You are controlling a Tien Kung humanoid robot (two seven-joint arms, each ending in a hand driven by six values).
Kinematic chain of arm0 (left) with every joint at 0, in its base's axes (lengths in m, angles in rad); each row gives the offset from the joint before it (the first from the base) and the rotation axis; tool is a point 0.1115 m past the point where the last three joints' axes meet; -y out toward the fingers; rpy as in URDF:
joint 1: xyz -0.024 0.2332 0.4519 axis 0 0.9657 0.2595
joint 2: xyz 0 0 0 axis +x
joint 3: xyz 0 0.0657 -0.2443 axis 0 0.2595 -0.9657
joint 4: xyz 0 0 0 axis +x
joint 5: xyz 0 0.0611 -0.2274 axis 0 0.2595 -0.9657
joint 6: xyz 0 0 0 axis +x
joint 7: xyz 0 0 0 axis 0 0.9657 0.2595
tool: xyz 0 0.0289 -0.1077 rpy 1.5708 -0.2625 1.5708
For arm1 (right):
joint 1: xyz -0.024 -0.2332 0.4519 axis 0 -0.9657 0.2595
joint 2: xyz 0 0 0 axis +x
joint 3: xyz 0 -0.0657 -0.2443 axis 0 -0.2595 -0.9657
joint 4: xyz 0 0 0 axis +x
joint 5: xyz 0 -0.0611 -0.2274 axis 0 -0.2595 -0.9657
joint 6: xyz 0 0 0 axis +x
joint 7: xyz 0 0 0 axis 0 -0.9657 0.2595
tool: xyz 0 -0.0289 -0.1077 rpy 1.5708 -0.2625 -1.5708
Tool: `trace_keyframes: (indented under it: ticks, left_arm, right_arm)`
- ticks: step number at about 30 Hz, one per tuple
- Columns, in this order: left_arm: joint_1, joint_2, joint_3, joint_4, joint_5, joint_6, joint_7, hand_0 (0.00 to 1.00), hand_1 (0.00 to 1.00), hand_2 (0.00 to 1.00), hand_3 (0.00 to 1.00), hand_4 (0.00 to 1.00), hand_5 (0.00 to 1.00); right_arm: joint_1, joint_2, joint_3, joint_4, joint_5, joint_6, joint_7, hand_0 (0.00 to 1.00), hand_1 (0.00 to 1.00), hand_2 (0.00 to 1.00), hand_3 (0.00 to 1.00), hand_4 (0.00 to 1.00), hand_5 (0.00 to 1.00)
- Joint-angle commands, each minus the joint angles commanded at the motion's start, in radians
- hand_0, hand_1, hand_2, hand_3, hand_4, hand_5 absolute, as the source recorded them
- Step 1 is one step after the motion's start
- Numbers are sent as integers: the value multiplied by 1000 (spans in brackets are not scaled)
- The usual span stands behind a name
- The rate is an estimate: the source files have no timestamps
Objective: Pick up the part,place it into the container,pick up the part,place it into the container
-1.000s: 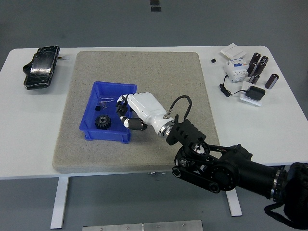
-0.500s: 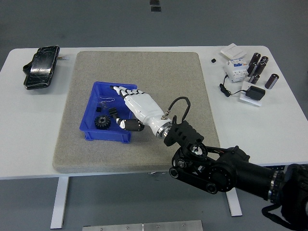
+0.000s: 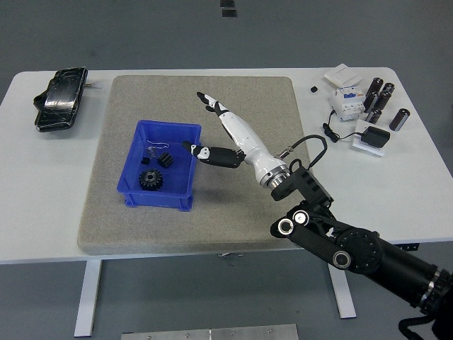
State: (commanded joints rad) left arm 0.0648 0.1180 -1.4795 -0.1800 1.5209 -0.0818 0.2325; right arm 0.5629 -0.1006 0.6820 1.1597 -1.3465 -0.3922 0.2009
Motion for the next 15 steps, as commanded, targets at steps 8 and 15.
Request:
trace_keyframes:
  ticks: [8,15]
  left_arm:
    - [2,-1,-2,0,6,-1,-2,637,639,598,629,716,608]
    - [4,-2,3,0,-2,-7,4,637,640,599,626,720,607]
  right_arm:
    - [-102,1,243,-51,282,141,200,892,795,811,806,998,988]
    - [-173,-12,404,-34,403,182,242,881,787,795,783,998,998]
